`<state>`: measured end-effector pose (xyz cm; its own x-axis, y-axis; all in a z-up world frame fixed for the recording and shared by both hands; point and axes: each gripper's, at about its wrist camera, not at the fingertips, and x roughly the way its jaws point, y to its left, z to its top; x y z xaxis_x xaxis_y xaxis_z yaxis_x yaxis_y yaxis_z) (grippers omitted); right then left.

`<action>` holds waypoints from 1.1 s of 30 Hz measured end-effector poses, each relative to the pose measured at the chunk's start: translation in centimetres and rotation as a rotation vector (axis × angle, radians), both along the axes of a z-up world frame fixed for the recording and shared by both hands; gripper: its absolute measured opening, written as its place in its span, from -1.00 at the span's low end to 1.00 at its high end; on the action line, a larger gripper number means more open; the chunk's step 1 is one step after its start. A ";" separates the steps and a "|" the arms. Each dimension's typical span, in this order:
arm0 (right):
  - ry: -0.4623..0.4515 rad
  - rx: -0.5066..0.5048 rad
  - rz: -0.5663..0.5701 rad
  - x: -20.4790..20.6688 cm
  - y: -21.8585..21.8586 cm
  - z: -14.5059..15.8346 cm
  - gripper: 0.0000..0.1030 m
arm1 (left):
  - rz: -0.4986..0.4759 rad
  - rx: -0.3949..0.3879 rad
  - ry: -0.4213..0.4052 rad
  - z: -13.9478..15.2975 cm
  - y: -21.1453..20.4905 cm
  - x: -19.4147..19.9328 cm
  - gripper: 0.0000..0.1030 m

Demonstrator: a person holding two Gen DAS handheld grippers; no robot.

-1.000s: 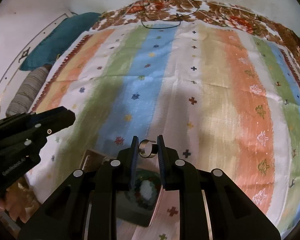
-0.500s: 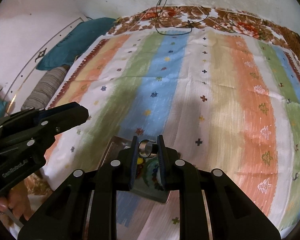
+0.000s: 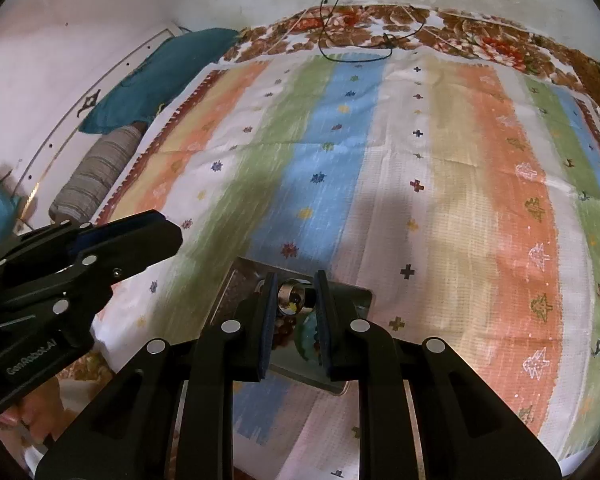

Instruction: Organize jewelry

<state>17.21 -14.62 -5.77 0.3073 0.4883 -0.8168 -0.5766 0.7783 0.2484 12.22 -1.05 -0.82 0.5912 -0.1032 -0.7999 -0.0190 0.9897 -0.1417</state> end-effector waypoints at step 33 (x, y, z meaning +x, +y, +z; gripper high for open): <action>-0.109 0.099 0.015 -5.0 -6.4 2.1 0.80 | -0.129 -0.021 -0.065 0.5 0.5 -6.3 0.89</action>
